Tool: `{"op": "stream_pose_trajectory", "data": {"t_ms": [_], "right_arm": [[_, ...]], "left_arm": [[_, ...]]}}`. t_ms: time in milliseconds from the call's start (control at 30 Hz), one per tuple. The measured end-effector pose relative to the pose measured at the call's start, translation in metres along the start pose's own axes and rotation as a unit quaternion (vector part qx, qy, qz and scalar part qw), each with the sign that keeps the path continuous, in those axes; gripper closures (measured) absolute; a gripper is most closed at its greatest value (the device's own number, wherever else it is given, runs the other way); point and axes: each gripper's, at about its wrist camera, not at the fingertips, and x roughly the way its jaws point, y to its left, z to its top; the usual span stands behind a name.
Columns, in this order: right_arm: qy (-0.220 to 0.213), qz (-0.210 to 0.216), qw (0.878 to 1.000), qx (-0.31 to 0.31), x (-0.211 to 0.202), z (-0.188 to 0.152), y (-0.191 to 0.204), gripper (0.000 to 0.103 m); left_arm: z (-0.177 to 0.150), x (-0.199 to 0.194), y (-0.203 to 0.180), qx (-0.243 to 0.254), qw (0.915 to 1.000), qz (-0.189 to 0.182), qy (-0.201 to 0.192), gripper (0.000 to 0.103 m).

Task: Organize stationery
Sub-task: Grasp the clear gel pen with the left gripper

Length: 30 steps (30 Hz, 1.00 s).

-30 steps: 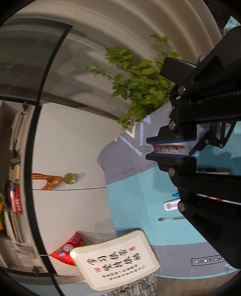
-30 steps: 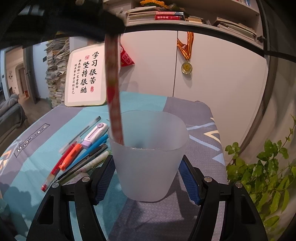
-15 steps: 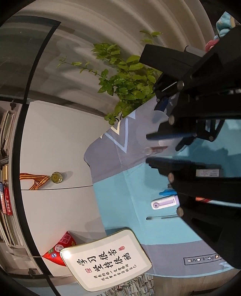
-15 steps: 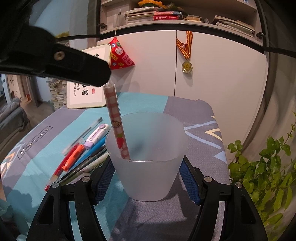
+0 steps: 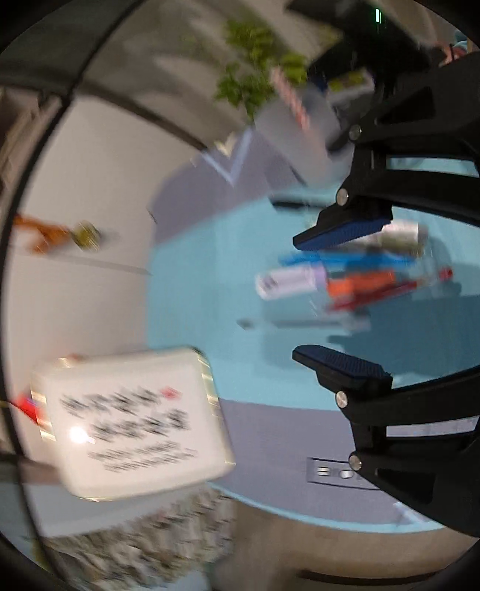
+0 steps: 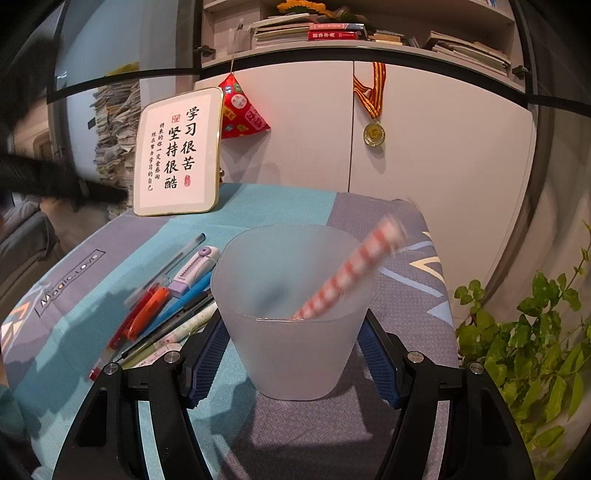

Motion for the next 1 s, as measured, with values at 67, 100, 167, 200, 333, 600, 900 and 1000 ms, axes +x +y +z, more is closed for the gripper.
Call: {"op": "stream_pose_trajectory", "data": {"t_ms": [67,100,167,200,333,600,900,1000], "right_arm": [[0.0,0.0,1.0,0.0,0.0,0.0,0.0,0.033],[0.0,0.0,1.0,0.0,0.0,0.0,0.0,0.033],[0.0,0.0,1.0,0.0,0.0,0.0,0.0,0.033],[0.0,0.0,1.0,0.0,0.0,0.0,0.0,0.033],[0.0,0.0,1.0,0.0,0.0,0.0,0.0,0.033],[0.0,-0.001,1.0,-0.002,0.0,0.0,0.0,0.033],[0.002,0.0,1.0,-0.001,0.001,0.0,0.001,0.033],[0.002,0.0,1.0,-0.001,0.001,0.0,0.001,0.033]], "left_arm": [[-0.001,0.02,0.009,-0.009,0.9996,0.019,0.019,0.057],[0.0,0.029,0.013,-0.011,0.9992,0.027,0.026,0.058],[0.005,0.043,0.018,-0.012,0.9989,0.034,0.031,0.058],[0.009,0.045,0.018,-0.013,0.9988,0.038,0.029,0.058],[0.026,0.064,0.016,0.004,0.9978,0.064,0.02,0.06],[0.048,0.104,0.017,0.021,0.9958,0.074,0.049,0.073],[0.048,0.122,0.017,0.02,0.9959,0.069,0.056,0.097],[0.047,0.122,0.012,0.026,0.9959,0.06,0.063,0.1]]}}
